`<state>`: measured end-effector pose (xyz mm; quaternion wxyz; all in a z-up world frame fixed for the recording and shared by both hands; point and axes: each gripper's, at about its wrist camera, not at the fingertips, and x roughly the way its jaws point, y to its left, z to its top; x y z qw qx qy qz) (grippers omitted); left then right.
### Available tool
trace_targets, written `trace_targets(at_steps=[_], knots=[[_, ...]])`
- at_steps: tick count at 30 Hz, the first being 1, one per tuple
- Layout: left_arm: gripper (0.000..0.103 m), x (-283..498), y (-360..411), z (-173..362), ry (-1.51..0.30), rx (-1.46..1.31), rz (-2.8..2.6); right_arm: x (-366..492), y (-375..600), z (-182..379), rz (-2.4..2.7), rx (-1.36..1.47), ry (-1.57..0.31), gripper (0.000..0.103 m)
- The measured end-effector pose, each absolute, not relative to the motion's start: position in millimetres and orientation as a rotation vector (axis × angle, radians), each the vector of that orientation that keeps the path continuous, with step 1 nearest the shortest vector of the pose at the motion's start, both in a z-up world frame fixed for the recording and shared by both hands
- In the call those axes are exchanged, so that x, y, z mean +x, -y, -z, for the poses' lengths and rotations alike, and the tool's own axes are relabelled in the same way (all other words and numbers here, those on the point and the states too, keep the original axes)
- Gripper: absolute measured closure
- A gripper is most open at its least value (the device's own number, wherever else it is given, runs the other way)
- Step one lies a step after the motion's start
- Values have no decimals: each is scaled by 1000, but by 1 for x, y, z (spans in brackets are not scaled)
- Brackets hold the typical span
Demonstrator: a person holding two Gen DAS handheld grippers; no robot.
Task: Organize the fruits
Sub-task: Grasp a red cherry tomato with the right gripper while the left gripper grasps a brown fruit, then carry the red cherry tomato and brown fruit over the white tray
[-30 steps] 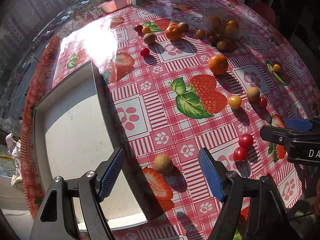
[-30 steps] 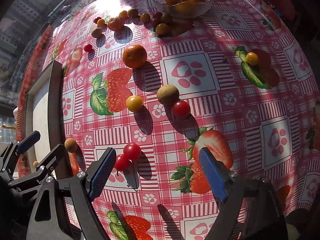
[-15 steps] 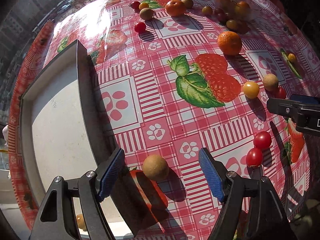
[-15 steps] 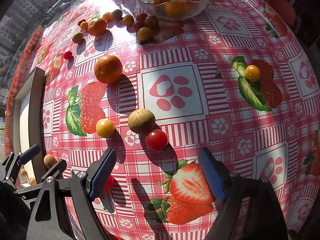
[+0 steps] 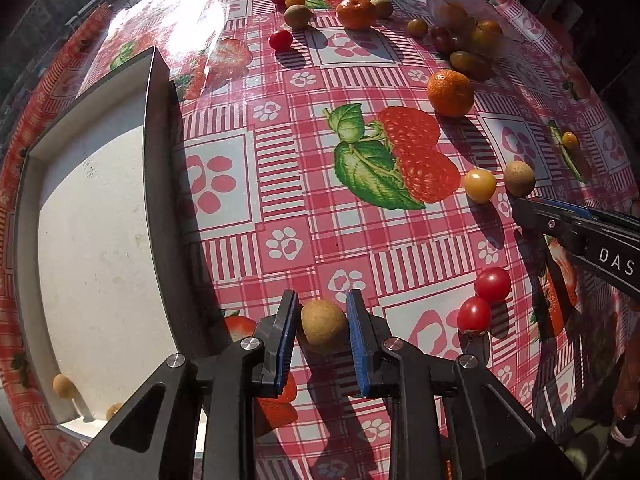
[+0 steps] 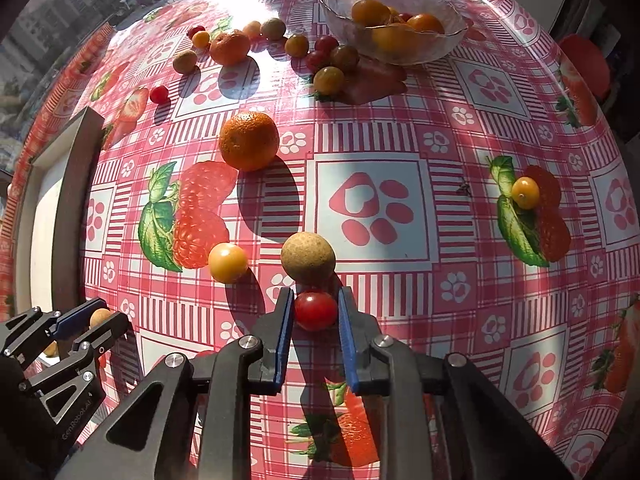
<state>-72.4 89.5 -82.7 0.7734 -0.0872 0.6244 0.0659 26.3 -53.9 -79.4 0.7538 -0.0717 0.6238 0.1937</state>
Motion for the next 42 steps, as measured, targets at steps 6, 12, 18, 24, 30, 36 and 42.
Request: trace_targets(at_steps=[6,12,18,24,30,36,42], knots=[[77,-81,-115,80,-1365,-294,-149,16,62,69,-466,-59,-1369,79],[77,-85,-126,63,-1348,-298,-145,9,53,61,-506,-20,-1387,79],[77,-93,-127,52,-1321,-312,-138,7,40,53,-535,-9,-1389,79],[77,-93,-135,34,-1270,-339,-154,5,24,46,-567,-16,-1385,79],[77,-102,-159,18,-1229,-362,-205,2,4,39,-611,-24,-1380,79],[77,-113,-187,15,-1205,-373,-276,-4,-25,34,-670,-40,-1375,79],[77,-126,-217,17,-1194,-381,-353,-11,-63,30,-740,-57,-1372,79]])
